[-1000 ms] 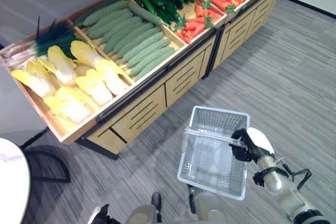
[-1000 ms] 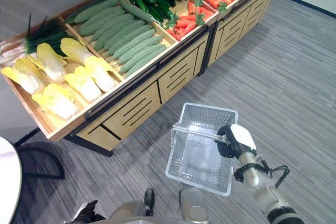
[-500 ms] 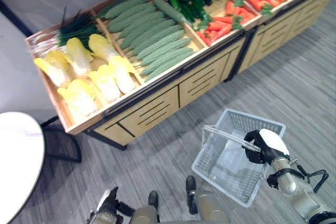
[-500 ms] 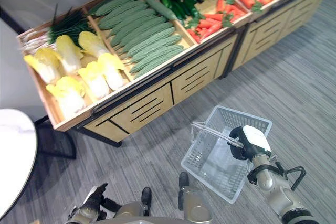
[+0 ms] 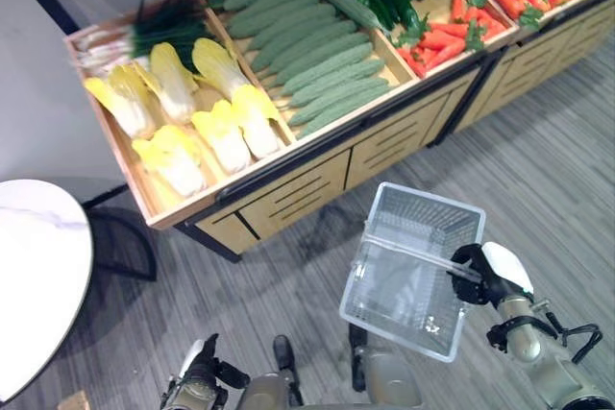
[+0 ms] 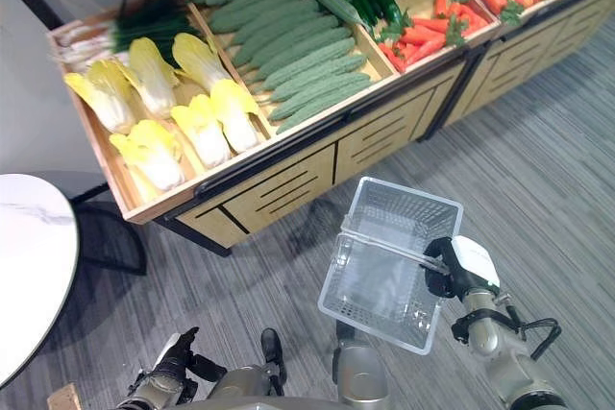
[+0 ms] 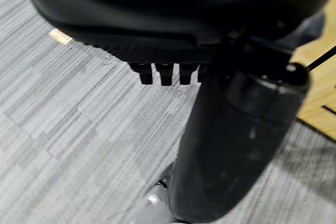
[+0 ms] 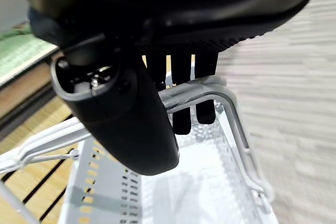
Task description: Get the vegetables into the basket
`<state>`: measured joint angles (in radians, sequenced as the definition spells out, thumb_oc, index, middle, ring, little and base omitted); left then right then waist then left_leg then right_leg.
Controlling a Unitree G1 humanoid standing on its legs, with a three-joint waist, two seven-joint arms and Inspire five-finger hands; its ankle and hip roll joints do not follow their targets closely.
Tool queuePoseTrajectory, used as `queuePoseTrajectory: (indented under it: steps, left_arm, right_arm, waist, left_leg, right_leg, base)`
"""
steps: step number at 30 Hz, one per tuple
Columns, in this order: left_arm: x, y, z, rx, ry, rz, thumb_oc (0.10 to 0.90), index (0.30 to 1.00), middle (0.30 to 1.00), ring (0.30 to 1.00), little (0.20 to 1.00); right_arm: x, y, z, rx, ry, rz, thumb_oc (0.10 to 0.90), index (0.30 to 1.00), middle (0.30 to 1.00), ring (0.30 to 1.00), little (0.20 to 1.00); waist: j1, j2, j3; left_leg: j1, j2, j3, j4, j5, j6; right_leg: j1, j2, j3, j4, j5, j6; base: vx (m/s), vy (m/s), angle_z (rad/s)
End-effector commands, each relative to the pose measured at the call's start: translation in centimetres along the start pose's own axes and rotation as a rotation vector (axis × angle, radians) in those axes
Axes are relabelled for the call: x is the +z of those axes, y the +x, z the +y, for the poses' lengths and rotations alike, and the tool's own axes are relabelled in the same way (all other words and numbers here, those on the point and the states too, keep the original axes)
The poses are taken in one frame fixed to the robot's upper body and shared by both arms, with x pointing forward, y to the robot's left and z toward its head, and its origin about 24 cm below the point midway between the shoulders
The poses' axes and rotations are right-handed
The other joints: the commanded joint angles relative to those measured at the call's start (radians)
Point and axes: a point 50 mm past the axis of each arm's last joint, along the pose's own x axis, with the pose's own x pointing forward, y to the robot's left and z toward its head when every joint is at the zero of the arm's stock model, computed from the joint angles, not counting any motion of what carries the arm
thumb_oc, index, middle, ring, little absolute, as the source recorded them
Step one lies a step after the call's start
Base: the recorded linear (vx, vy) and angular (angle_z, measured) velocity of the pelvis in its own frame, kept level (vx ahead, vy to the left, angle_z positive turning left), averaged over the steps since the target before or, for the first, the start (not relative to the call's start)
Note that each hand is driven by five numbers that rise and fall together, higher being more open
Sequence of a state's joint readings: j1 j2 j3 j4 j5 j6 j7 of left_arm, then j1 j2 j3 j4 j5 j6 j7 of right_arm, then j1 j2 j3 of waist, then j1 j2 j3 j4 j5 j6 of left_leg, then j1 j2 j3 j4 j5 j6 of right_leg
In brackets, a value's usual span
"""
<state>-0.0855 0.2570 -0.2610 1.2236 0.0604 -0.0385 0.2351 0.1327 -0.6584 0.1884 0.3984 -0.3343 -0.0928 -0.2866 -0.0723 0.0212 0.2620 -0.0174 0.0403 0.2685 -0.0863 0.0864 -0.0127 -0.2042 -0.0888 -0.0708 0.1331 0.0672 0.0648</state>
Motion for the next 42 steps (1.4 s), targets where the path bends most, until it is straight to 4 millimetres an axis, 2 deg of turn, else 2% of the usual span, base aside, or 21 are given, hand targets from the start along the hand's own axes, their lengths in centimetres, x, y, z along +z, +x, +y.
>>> queuePoseTrajectory:
  steps: [1,10,17,21,25,29,31,32,36,39,41,42]
  left_arm:
    - [-1.6,0.2,3.0,0.111,0.002,0.042,0.900,1.000,1.000,1.000,1.000]
    - [-2.1,0.1,3.1,0.119,-0.001,0.061,0.900,1.000,1.000,1.000,1.000]
    - [-3.2,-0.2,3.2,0.118,-0.001,0.096,0.900,1.000,1.000,1.000,1.000]
    - [-3.6,-0.2,3.3,0.122,-0.014,0.104,0.900,1.000,1.000,1.000,1.000]
    - [-3.6,-0.3,3.3,0.119,-0.013,0.100,0.900,1.000,1.000,1.000,1.000]
    - [-3.5,-0.2,3.8,0.131,-0.018,0.103,0.900,1.000,1.000,1.000,1.000]
    - [-3.2,-0.1,4.3,0.138,-0.023,0.092,0.900,1.000,1.000,1.000,1.000]
    - [-3.1,0.0,4.3,0.139,-0.021,0.087,0.900,1.000,1.000,1.000,1.000]
    - [-2.8,0.1,4.4,0.139,-0.015,0.083,0.900,1.000,1.000,1.000,1.000]
    - [-2.4,0.2,4.4,0.137,-0.016,0.076,0.900,1.000,1.000,1.000,1.000]
    - [-2.7,0.1,4.3,0.134,-0.021,0.089,0.900,1.000,1.000,1.000,1.000]
    - [-3.0,0.1,4.3,0.135,-0.025,0.096,0.900,1.000,1.000,1.000,1.000]
  right_arm:
    - [3.6,2.3,-3.6,-0.205,0.081,-0.152,0.400,0.300,0.300,0.300,0.300]
    - [4.2,2.4,-3.3,-0.178,0.035,-0.189,0.400,0.300,0.300,0.300,0.300]
    - [4.4,2.7,-3.5,-0.177,0.037,-0.194,0.400,0.300,0.300,0.300,0.300]
    - [4.2,2.8,-3.5,-0.177,0.029,-0.181,0.400,0.300,0.300,0.300,0.300]
    - [4.3,2.9,-3.6,-0.181,0.025,-0.183,0.400,0.300,0.300,0.300,0.300]
    - [4.7,3.2,-3.4,-0.172,0.031,-0.194,0.400,0.300,0.300,0.300,0.300]
    - [5.0,3.2,-3.5,-0.165,0.024,-0.211,0.400,0.300,0.300,0.300,0.300]
    - [5.1,3.2,-3.6,-0.169,0.022,-0.215,0.400,0.300,0.300,0.300,0.300]
    - [5.4,3.4,-4.1,-0.194,0.017,-0.233,0.400,0.300,0.300,0.300,0.300]
    - [5.7,3.4,-4.6,-0.208,0.004,-0.253,0.400,0.300,0.300,0.300,0.300]
    - [5.8,3.3,-4.7,-0.209,0.005,-0.263,0.400,0.300,0.300,0.300,0.300]
    - [5.7,3.1,-4.7,-0.209,0.004,-0.260,0.400,0.300,0.300,0.300,0.300]
  waist:
    - [0.034,-0.059,-0.077]
    - [0.040,-0.066,-0.089]
    - [0.045,-0.077,-0.083]
    - [0.051,-0.088,-0.076]
    - [0.051,-0.090,-0.067]
    - [0.058,-0.090,-0.055]
    - [0.048,-0.083,-0.041]
    - [0.045,-0.081,-0.038]
    - [0.036,-0.072,-0.033]
    - [0.013,-0.073,-0.020]
    - [0.004,-0.074,-0.017]
    - [-0.001,-0.073,-0.020]
  left_leg:
    - [-0.002,0.043,-0.004,-0.001,-0.017,-0.027]
    - [0.019,0.038,-0.004,-0.001,-0.034,-0.029]
    - [0.031,0.021,-0.001,-0.001,-0.051,-0.013]
    - [0.041,-0.013,-0.004,0.006,-0.074,0.012]
    - [0.037,-0.032,-0.004,0.012,-0.083,0.025]
    - [0.038,-0.034,-0.003,0.030,-0.102,0.034]
    - [0.035,-0.035,-0.027,0.044,-0.107,0.034]
    - [0.034,-0.036,-0.031,0.046,-0.108,0.033]
    - [0.042,-0.035,-0.033,0.045,-0.121,0.024]
    - [0.078,-0.037,-0.061,0.071,-0.161,0.006]
    - [0.099,-0.038,-0.077,0.078,-0.175,0.000]
    - [0.110,-0.037,-0.088,0.083,-0.180,-0.005]
  right_leg:
    - [0.048,-0.072,0.095,-0.036,0.009,0.101]
    - [0.070,-0.093,0.065,-0.059,0.006,0.112]
    - [0.065,-0.107,0.072,-0.032,0.012,0.133]
    - [0.061,-0.127,0.099,-0.005,0.056,0.157]
    - [0.047,-0.140,0.119,0.019,0.081,0.166]
    - [0.021,-0.122,0.123,0.096,0.068,0.158]
    - [-0.013,-0.063,0.173,0.123,0.048,0.140]
    - [-0.021,-0.053,0.177,0.112,0.038,0.132]
    - [-0.060,-0.046,0.170,0.062,0.045,0.125]
    - [-0.110,-0.053,0.192,-0.010,0.094,0.132]
    - [-0.131,-0.052,0.193,-0.011,0.112,0.135]
    - [-0.122,-0.050,0.191,-0.003,0.102,0.133]
  base:
    - [0.03,0.061,0.08]
    - [0.03,0.033,0.03]
    - [0.04,0.067,-0.01]
    - [0.05,0.135,-0.04]
    - [0.03,0.128,-0.06]
    - [0.04,0.071,-0.10]
    - [0.08,0.042,0.02]
    - [0.07,0.023,-0.01]
    - [0.08,-0.019,0.20]
    - [0.22,-0.108,0.24]
    - [0.24,-0.149,0.34]
    - [0.19,-0.143,0.38]
